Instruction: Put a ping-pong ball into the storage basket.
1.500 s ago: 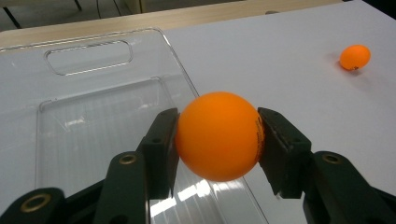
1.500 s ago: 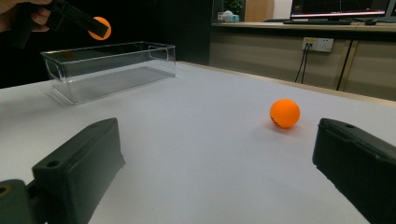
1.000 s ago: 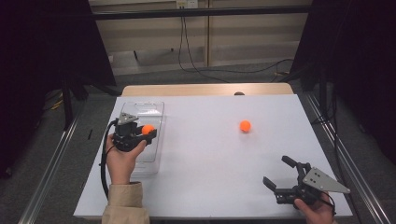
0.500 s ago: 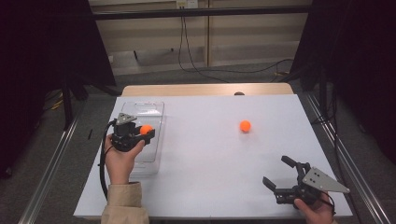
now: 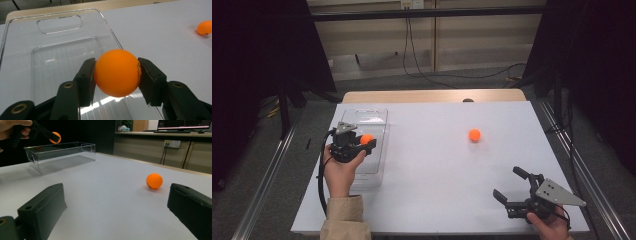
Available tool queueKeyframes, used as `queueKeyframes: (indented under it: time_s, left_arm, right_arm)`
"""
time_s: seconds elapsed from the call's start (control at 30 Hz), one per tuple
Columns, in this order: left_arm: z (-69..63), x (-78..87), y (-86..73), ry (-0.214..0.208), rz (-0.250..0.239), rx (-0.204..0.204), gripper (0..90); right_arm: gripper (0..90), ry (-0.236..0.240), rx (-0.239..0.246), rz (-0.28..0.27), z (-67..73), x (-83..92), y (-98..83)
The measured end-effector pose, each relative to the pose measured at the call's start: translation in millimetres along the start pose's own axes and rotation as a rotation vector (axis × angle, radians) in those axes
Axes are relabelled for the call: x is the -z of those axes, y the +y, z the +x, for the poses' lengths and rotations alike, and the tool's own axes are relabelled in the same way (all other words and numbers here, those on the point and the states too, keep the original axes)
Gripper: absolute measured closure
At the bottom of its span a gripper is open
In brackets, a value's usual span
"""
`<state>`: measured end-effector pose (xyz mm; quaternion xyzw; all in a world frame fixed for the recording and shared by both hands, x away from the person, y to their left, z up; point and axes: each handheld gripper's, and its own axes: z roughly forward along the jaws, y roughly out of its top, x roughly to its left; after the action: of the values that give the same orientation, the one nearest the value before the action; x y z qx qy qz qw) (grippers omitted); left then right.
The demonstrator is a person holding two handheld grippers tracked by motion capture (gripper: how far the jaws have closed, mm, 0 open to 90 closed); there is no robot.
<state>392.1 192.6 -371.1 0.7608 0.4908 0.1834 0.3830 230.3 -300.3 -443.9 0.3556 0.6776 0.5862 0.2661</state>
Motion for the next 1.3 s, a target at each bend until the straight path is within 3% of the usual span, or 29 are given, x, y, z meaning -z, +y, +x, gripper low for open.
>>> queueKeyframes:
  time_s: [1.0,1.3]
  left_arm:
    - [9.7,-3.8,-6.6,0.038,0.013,0.024,51.0]
    - [14.1,-5.1,-10.3,0.068,0.021,0.034,51.0]
  right_arm:
    - [1.2,-0.001,0.0,0.0,-0.5,0.2,-0.2]
    - [1.2,0.001,0.0,0.0,-0.3,-0.1,-0.3]
